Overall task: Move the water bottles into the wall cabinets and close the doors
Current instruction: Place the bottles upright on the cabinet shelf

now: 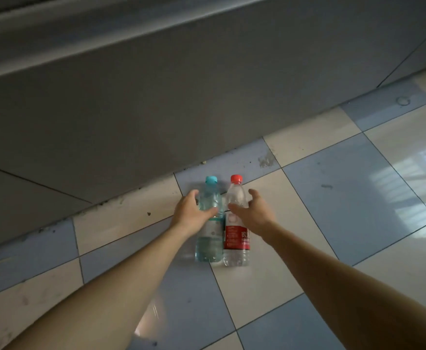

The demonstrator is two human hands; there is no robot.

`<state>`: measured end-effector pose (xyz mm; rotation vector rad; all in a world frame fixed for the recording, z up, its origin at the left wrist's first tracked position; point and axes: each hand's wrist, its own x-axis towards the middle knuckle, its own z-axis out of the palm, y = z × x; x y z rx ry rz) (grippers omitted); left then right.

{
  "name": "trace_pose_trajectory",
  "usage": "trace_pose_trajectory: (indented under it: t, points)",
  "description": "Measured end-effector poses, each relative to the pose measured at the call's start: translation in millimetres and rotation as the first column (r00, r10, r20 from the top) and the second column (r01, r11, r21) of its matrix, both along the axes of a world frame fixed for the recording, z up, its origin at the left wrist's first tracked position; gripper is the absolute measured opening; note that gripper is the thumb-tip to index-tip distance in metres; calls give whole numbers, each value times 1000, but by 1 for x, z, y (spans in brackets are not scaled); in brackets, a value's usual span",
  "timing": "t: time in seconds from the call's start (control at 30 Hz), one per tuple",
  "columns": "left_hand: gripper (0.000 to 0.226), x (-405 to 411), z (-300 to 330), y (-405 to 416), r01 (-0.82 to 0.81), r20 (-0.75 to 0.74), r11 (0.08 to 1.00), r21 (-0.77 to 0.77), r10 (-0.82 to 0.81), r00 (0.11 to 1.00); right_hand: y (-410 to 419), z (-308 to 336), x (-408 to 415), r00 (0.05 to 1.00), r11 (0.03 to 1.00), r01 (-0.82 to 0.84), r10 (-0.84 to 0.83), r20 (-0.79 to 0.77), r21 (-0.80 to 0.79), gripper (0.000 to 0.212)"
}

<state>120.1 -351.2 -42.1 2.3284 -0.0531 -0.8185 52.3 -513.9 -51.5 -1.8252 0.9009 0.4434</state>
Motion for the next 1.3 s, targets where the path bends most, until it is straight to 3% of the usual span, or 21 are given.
trace_pose_trajectory:
  t: [0.1,0.27,0.4,0.57,0.73,0.87,1.03,1.2,1.3]
  points:
    - [75,15,-10,-15,29,3,999,-35,-29,1000,-1,-8,13,999,999,32,-33,35,7,79]
    - [62,15,-23,-22,-74,-6,990,-122,74,997,-4,-15,20,994,987,102,-106,26,123,40]
    - [66,17,-10,-17,-81,53,977,-197,94,994,-9,-1,22,988,984,117,-129,87,133,52]
    - [70,23,30,-8,58,217,949,-310,11,976,-13,40,20,927,998,67,-57,370,-13,59]
    - [70,12,47,8,96,412,943,-318,47,910,-10,62,6,873,985,75,11,487,-157,62]
    - [70,-1,38,21,106,542,940,-325,93,835,-7,60,-3,849,969,74,61,524,-234,65]
    - [75,-16,23,28,112,575,933,-343,114,811,1,52,-9,830,953,13,159,534,-303,66]
    - [74,-29,19,28,140,588,930,-341,94,803,-4,40,-18,852,965,-11,146,503,-262,78]
    - [78,-30,12,33,105,515,939,-326,84,853,-6,24,-21,887,985,-21,98,451,-173,93]
